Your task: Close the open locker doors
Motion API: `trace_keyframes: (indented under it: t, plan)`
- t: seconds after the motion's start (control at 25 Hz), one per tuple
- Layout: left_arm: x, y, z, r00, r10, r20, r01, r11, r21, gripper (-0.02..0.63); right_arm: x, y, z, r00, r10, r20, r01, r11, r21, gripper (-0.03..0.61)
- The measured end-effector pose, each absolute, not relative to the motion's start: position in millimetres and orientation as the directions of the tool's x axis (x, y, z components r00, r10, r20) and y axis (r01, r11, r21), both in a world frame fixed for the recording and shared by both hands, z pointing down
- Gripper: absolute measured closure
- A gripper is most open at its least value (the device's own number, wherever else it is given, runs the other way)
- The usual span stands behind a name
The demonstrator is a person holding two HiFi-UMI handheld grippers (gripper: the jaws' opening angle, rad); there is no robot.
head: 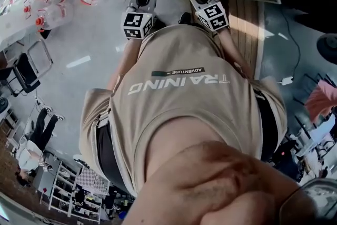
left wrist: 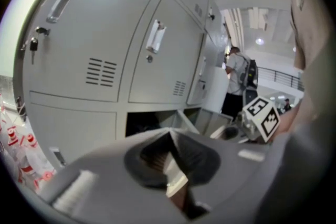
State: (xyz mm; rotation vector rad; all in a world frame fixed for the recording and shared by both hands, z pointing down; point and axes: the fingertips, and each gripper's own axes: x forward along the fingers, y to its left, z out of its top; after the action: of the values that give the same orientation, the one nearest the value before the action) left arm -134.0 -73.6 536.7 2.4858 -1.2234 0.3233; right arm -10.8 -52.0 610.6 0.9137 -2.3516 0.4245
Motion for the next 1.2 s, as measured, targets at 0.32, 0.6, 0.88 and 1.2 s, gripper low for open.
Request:
trace_keyframes:
  t: [0.32,0.6,0.88,1.2]
  plan:
    - [-166.2,-104.2,535.8,0.667,-0.670,0.327,-0.742,-0.639,0.205,0.614,-55.5,-77.5,613.4,-0.578,-0.550,0.603,-0.738,0.668,-0.098,0.563]
    - [-199.1,-115.6,543.6,0.688,-0.645,0.333,-0.720,-0.666,0.197,0.614,-84.2,-101.3,619.6,-0.561,-0.584,0.587,-0.769,0.631,-0.108,0.563]
    - [-210.7,-125.8,546.7,0.659,-0.666,0.350,-0.748,-0.631,0.207,0.614,-103.7,-120.8,617.0,-0.592,-0.558,0.582,-0.743,0.658,-0.125,0.563]
    - [-198.0,-155.9,528.9,0.613,-0.712,0.342,-0.790,-0.554,0.262,0.614,-118.5,-154.6,616.5,-0.698,-0.488,0.525,-0.649,0.741,-0.174,0.563]
